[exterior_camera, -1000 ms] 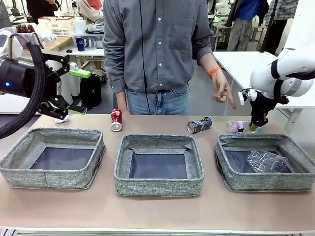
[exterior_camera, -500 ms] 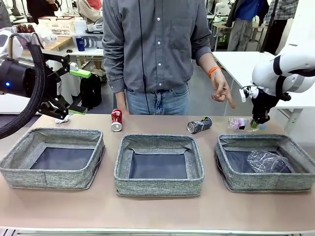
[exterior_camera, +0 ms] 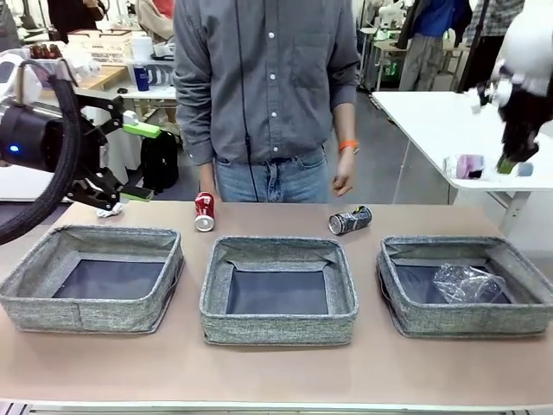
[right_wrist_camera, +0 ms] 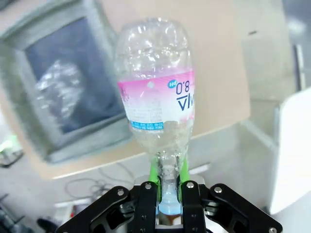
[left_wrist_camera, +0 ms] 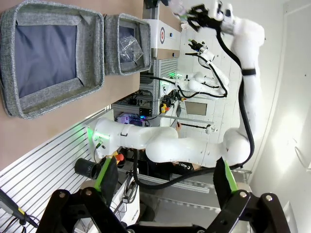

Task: Sort the waste into the appropriate baskets.
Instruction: Pick up the waste item pointed out by the person.

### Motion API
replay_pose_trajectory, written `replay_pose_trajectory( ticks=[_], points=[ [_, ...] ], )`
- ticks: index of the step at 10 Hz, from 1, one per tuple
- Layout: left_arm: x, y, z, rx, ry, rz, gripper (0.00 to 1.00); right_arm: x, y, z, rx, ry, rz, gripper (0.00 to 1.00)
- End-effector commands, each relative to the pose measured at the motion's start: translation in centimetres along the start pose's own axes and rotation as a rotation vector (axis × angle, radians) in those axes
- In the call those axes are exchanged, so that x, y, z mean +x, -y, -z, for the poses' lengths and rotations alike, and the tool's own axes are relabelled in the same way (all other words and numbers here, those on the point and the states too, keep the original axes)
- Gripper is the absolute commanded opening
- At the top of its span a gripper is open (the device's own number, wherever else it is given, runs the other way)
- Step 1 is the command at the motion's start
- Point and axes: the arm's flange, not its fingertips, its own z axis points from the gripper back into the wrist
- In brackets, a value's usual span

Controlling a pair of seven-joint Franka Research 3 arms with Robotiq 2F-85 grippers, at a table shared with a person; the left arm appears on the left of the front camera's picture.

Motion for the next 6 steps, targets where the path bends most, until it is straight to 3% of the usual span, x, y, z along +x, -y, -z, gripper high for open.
replay_pose_trajectory(
  ticks=[1,2,3,5,6],
  points=[
    [-0.1,0.4,0.1,-0.014,0.004,-0.01,1.0,1.5,-4.6,-2.6,0.157,0.111,0.212,0.0],
    [-0.1,0.4,0.1,-0.014,0.004,-0.01,1.0,2.4,-7.4,-3.2,0.238,0.11,0.441,0.0],
    [-0.1,0.4,0.1,-0.014,0.004,-0.01,1.0,3.6,-10.0,-3.0,0.24,0.113,0.493,0.0],
    [-0.1,0.4,0.1,-0.014,0.004,-0.01,1.0,6.4,-14.6,-2.1,0.192,0.114,0.464,0.0],
    [-0.1,0.4,0.1,-0.014,0.004,-0.01,1.0,7.7,-15.7,-2.1,0.077,0.089,0.441,0.0]
  ],
)
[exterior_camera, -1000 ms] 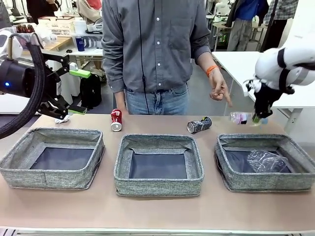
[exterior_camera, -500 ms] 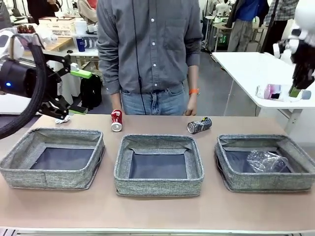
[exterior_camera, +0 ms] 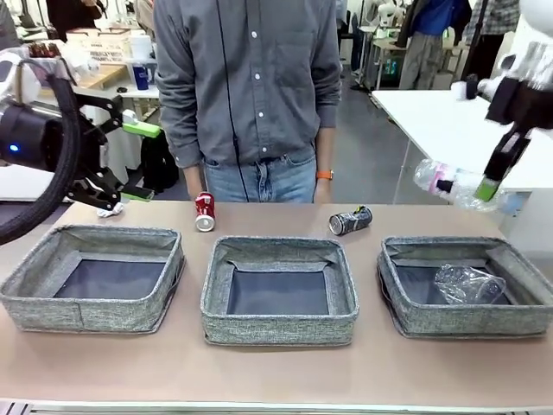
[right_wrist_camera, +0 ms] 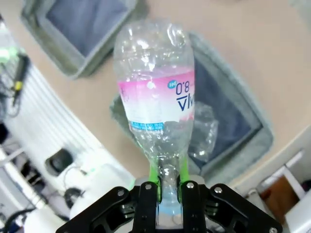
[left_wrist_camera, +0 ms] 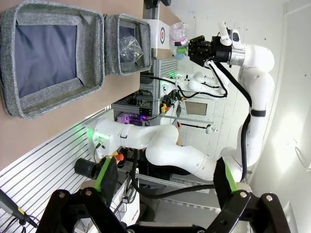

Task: Sort the waste into the appropriate baskets.
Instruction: Pick up the waste item pointed out by the person.

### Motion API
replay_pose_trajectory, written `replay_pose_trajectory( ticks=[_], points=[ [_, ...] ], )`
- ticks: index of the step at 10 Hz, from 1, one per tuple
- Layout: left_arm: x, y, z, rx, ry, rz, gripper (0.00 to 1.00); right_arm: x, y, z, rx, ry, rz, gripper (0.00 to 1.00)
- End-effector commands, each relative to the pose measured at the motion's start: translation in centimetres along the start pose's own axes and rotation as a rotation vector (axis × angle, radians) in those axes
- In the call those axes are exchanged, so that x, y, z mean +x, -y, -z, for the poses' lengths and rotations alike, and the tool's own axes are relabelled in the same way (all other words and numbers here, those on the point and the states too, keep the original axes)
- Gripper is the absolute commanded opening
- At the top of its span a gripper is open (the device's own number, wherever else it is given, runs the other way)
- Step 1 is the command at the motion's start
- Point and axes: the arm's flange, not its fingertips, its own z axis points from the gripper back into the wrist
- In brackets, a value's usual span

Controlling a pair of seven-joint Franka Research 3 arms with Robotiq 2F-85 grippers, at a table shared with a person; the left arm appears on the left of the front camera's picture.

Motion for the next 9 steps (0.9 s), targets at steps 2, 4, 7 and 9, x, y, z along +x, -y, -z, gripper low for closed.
replay_pose_trajectory(
  ticks=[2,4,7,9],
  points=[
    [-0.1,0.4,0.1,-0.014,0.004,-0.01,1.0,-0.9,2.1,-0.9,0.057,-0.027,0.02,0.0],
    [-0.1,0.4,0.1,-0.014,0.004,-0.01,1.0,-0.9,2.1,-0.9,0.057,-0.027,0.02,0.0],
    [-0.1,0.4,0.1,-0.014,0.004,-0.01,1.0,2.6,-3.2,-2.7,-0.018,-0.089,0.083,0.15],
    [-0.1,0.4,0.1,-0.014,0.004,-0.01,1.0,5.3,-9.0,-7.2,-0.075,-0.125,0.174,0.15]
  ],
)
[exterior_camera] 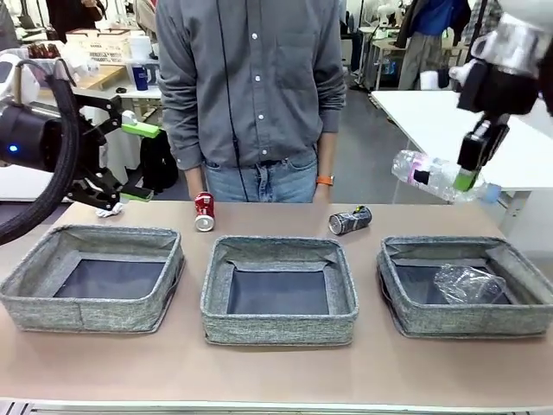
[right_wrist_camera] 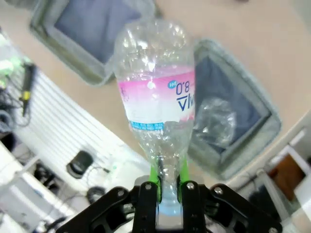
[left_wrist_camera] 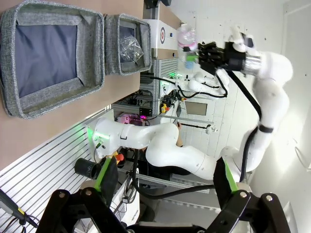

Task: Sort the waste into the appropriate baskets.
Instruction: Pick up the waste item pointed out by the person.

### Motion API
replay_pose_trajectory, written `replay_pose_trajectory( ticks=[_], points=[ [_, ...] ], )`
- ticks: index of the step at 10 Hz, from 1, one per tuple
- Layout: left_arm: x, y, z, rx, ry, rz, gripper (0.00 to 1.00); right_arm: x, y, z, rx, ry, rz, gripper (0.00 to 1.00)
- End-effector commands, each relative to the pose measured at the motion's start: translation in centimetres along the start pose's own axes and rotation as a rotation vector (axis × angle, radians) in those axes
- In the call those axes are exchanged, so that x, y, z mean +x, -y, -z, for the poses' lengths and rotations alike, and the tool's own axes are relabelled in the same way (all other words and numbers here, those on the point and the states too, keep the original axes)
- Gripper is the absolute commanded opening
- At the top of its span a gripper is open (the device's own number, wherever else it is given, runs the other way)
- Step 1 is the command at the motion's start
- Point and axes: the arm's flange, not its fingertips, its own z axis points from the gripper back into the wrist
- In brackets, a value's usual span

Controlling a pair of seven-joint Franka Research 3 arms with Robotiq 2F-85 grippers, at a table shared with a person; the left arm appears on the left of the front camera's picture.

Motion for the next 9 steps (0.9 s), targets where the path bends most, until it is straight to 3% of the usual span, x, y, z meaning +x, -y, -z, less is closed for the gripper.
replay_pose_trajectory(
  ticks=[1,5,7,8,9],
  points=[
    [-0.1,0.4,0.1,-0.015,0.004,-0.009,1.0,1.4,-4.6,-4.2,-0.031,-0.074,0.135,0.15],
    [-0.1,0.4,0.1,-0.015,0.004,-0.009,1.0,6.6,-15.8,-7.6,0.072,-0.083,0.461,0.15],
    [-0.1,0.4,0.1,-0.015,0.004,-0.009,1.0,10.5,-22.3,-8.4,0.088,-0.064,0.547,0.15],
    [-0.1,0.4,0.1,-0.015,0.004,-0.009,1.0,12.4,-24.7,-8.9,0.035,-0.002,0.587,0.15],
    [-0.1,0.4,0.1,-0.015,0.004,-0.009,1.0,13.8,-26.8,-9.5,0.008,0.039,0.546,0.15]
  ],
)
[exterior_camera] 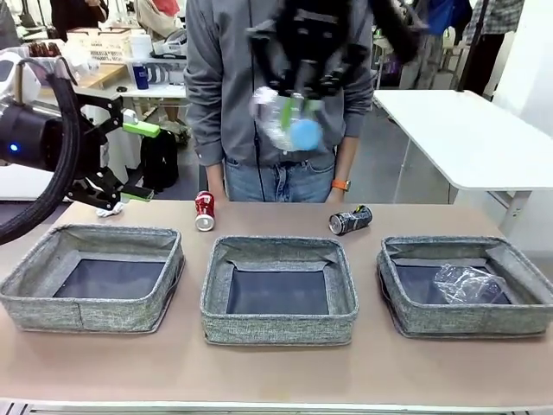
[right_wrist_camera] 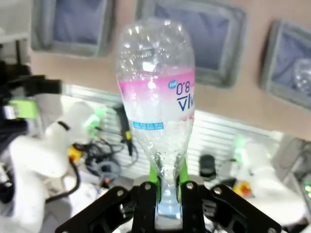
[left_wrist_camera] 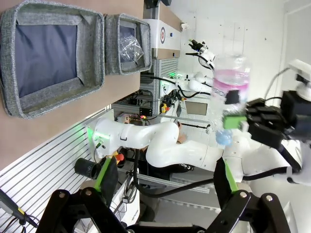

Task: Sort the waste into the appropriate baskets.
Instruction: Pick up the waste item pointed out by the person.

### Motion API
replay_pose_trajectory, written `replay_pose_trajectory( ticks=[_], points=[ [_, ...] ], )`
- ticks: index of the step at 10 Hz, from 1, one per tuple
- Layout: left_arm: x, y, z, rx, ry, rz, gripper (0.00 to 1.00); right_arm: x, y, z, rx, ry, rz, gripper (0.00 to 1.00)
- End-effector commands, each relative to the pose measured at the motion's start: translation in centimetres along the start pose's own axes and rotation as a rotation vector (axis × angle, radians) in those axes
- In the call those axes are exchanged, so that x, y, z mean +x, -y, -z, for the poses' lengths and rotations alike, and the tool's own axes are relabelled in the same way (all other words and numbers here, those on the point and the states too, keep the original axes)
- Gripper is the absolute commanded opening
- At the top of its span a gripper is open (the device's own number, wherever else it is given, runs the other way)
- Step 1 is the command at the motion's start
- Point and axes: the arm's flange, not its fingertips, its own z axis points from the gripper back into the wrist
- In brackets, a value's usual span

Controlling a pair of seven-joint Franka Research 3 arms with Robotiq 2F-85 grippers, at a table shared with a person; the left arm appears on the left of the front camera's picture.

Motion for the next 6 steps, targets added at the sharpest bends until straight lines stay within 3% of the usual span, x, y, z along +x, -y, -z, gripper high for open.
replay_pose_trajectory(
  ticks=[1,6],
  points=[
    [-0.1,0.4,0.1,-0.016,0.005,-0.009,1.0,1.9,-4.0,-2.1,-0.093,0.113,0.0,0.15],
    [-0.1,0.4,0.1,-0.016,0.005,-0.009,1.0,2.5,-5.1,-5.8,-0.136,0.142,0.008,0.15]
  ],
)
